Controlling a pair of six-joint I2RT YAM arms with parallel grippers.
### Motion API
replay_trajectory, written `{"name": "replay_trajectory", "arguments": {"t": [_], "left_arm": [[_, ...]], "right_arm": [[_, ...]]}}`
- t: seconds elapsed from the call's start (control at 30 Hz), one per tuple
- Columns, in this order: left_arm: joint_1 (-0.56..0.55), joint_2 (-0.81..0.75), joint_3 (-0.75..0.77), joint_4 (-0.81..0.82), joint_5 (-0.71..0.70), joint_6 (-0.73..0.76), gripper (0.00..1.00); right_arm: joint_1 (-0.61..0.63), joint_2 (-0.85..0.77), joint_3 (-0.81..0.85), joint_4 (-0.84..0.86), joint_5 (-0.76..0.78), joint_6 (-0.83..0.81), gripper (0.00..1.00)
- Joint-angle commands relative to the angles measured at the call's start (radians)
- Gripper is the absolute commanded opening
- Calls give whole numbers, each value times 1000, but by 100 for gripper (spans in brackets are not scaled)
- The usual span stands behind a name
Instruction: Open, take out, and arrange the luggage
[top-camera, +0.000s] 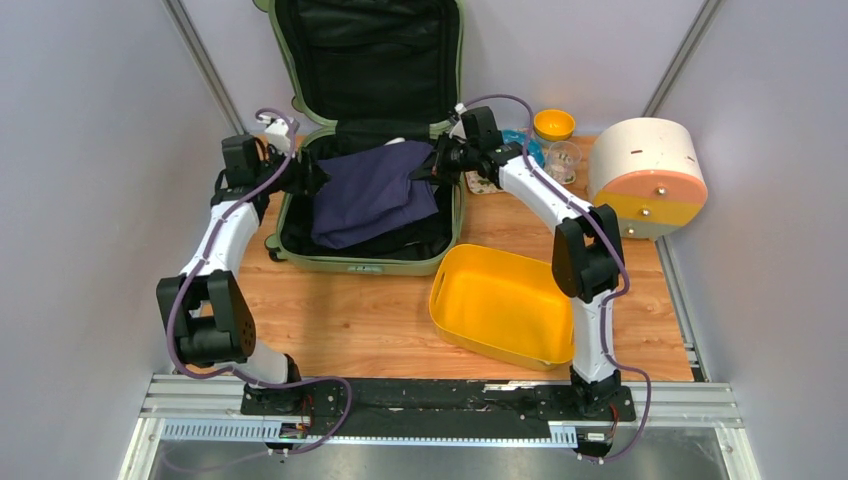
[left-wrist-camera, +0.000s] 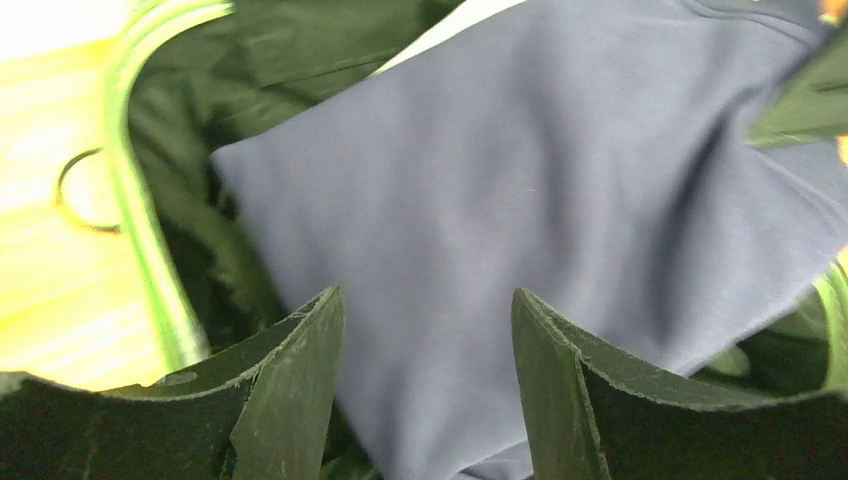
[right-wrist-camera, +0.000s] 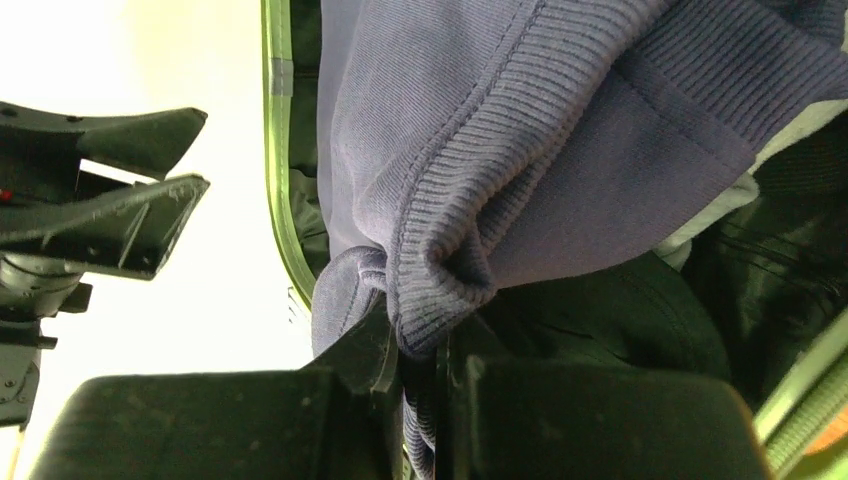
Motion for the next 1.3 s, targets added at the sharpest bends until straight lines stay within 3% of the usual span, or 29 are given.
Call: {"name": "replay_trajectory", "arguments": {"t": [0.0, 0.37, 0.57, 0.8, 0.9, 0.93, 1.0, 1.27], "left_arm": [[10, 7, 32, -115, -191, -85, 69], [13, 168, 89, -181, -271, -184, 71], [13, 230, 100, -158, -205, -243, 75], [10, 306, 120, -119, -128, -322, 73], [9, 299, 129, -103, -98, -328, 43], [9, 285, 125, -77, -91, -331, 21], [6, 229, 120, -55, -91, -322, 0], [-69, 58, 210, -161, -123, -119, 0]], "right_arm": [[-30, -86, -11, -10, 21, -63, 0], [-17, 5, 43, -72, 71, -149, 0], [-17, 2, 46, -76, 70, -163, 0], [-10, 23, 89, -88, 70, -180, 0], [-8, 26, 115, -100, 67, -190, 0], [-7, 23, 123, -106, 65, -201, 0], [-7, 11, 140, -109, 59, -218, 0], [-2, -179, 101, -134, 97, -351, 0]]}}
